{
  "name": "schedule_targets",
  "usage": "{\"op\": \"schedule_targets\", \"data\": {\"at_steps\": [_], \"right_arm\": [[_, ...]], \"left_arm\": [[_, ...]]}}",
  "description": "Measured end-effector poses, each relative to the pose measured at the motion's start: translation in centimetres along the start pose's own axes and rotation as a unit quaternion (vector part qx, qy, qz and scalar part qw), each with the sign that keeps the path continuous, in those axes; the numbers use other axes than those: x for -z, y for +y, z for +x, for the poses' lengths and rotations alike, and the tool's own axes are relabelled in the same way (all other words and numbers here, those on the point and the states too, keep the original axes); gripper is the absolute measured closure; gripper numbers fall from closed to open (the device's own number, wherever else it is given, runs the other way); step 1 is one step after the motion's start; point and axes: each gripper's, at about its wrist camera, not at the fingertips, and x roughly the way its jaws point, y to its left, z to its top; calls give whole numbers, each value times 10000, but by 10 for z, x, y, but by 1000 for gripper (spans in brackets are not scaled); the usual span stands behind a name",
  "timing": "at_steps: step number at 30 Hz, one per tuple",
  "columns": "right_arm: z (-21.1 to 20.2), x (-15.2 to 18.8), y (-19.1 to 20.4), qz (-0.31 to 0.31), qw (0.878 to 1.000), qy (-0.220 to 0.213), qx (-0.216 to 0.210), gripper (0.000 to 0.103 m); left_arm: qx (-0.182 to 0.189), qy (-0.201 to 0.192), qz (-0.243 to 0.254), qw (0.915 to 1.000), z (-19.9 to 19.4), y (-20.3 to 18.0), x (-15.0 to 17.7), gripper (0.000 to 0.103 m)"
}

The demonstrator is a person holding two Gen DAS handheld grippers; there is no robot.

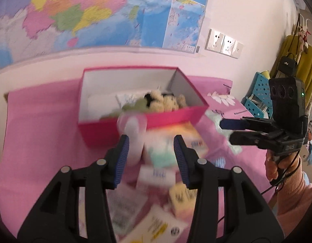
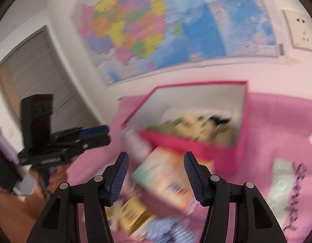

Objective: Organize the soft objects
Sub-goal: 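Grasp the white wet-wipes pack with yellow print with the right gripper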

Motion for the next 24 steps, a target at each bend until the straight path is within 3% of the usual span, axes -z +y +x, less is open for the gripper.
{"op": "schedule_targets", "data": {"at_steps": [6, 10, 16, 24], "right_arm": [[4, 43, 43, -242, 9953, 534, -772, 45], [25, 72, 64, -266, 9885, 1054, -1053, 45], [62, 105, 82, -263, 9836, 1557, -866, 45], [93, 106, 95, -395, 9867, 1535, -350, 45]], "left_arm": [[-58, 335, -376, 9987, -12, 17, 49, 55], [-97, 726, -591, 9956, -13, 24, 86, 55], [-18, 950, -894, 9915, -22, 26, 126, 55], [-31, 1119, -991, 9888, -39, 34, 155, 55]]}}
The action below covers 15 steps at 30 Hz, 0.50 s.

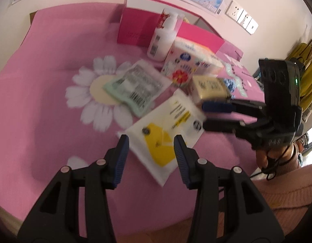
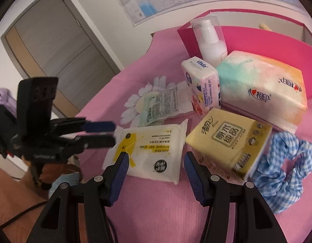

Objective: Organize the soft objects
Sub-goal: 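Grasp the white wet-wipes pack with yellow print with the right gripper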

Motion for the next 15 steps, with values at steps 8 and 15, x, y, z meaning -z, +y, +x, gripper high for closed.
{"op": "schedule_targets", "data": {"at_steps": [8, 15], "right_arm": [[22, -2, -2, 104, 9997, 106, 197, 45], [33, 1, 1, 235, 9996, 109, -83, 54]], "left_arm": [[305, 226, -77, 9992, 6, 3, 22, 55], [307, 141, -215, 9992, 10, 4, 17, 62]]}}
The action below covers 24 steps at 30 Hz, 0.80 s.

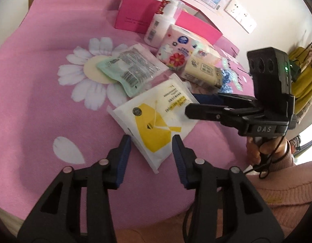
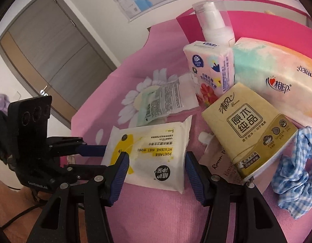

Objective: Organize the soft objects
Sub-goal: 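Grasp the white wet-wipes pack with yellow print with the right gripper, then carry the wet-wipes pack into the pink box and open the right gripper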

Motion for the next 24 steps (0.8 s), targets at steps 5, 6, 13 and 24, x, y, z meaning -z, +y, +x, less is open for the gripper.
{"op": "schedule_targets", "data": {"at_steps": [5, 6, 13, 24], "right_arm": [[-11, 6, -10, 223, 9997, -48, 17, 79], [-14, 7, -11, 266, 9996, -95, -36, 79], [-38, 5, 1, 143, 9993, -335, -126, 79], [-84, -20, 11, -59, 9955, -945, -79, 79]], "left_arm": [[21, -72, -151, 9999, -2, 5, -6, 64], [25, -120, -164, 9998, -3, 4, -6, 64], [-31, -386, -60, 9992, -17, -5, -19, 64], [14, -995, 291, 9946, -38, -24, -67, 64]]}}
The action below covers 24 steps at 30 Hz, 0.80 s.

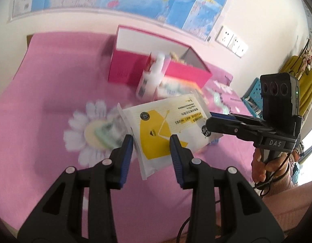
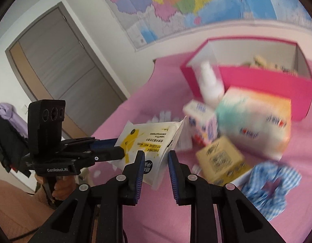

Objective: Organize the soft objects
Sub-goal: 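Carry the wet-wipes pack into the pink box and open the right gripper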

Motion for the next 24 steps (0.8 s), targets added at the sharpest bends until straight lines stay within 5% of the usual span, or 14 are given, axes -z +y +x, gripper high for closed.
{"op": "schedule_targets", "data": {"at_steps": [17, 24], "right_arm": [[-28, -90, -26, -118, 9957, -897, 208, 79], [-20, -129, -55, 142, 9942, -1041, 250, 79]], "left_arm": [[-204, -743, 684, 9947, 5, -21, -110, 64], [-228, -640, 666, 9955, 33, -16, -153, 64]]}}
